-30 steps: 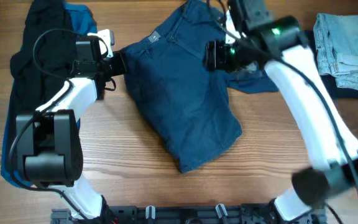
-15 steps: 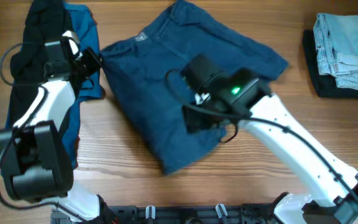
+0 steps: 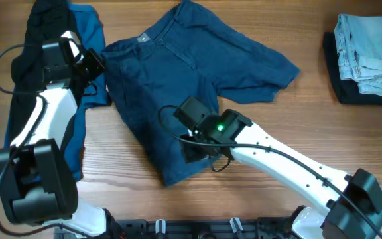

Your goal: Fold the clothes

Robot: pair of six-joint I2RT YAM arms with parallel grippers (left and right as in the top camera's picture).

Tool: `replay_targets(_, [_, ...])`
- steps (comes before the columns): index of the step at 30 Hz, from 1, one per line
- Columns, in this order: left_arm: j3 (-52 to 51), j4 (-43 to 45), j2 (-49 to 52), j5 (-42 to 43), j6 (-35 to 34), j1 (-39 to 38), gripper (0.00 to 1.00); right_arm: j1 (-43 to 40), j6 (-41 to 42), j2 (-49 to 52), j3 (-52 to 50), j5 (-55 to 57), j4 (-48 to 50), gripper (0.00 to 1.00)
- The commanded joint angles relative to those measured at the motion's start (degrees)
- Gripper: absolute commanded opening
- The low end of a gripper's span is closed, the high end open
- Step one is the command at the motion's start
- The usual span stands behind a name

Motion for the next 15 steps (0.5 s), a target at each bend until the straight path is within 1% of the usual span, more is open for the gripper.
replay_targets(1, [0.48, 0.11, -6.05, -0.55, -0.52, 0.22, 0.04, 1.68, -1.95, 0.72, -0.98, -5.97, 4.24, 0.46])
replay_targets(3, [0.48, 0.09, -7.54, -0.55, -0.52, 0.22, 0.04, 1.97, -3.32, 1.6, -0.98, -3.43, 4.15, 0.47])
replay_targets(6, [0.48, -0.22, -8.39, -0.55, -0.55, 0.22, 0.04, 1.84, -2.95, 3.1, -1.03, 2.73, 3.15, 0.49])
replay_targets(8, [0.48, -1.44, -8.39, -0.55, -0.52, 0.22, 0.04, 1.09, -0.55, 3.87, -1.03, 5.01, 3.15, 0.51])
replay_targets(13, [0.48, -9.27, -9.2, -0.57, -0.57, 1.03, 0.04, -3.85, 0.57, 4.46, -1.03, 5.4, 3.91, 0.53])
replay_targets(15, [0.48, -14.34, -9.99, -0.57, -0.57, 2.08, 0.04, -8.0, 1.64, 4.46, -1.03, 6.58, 5.53, 0.54])
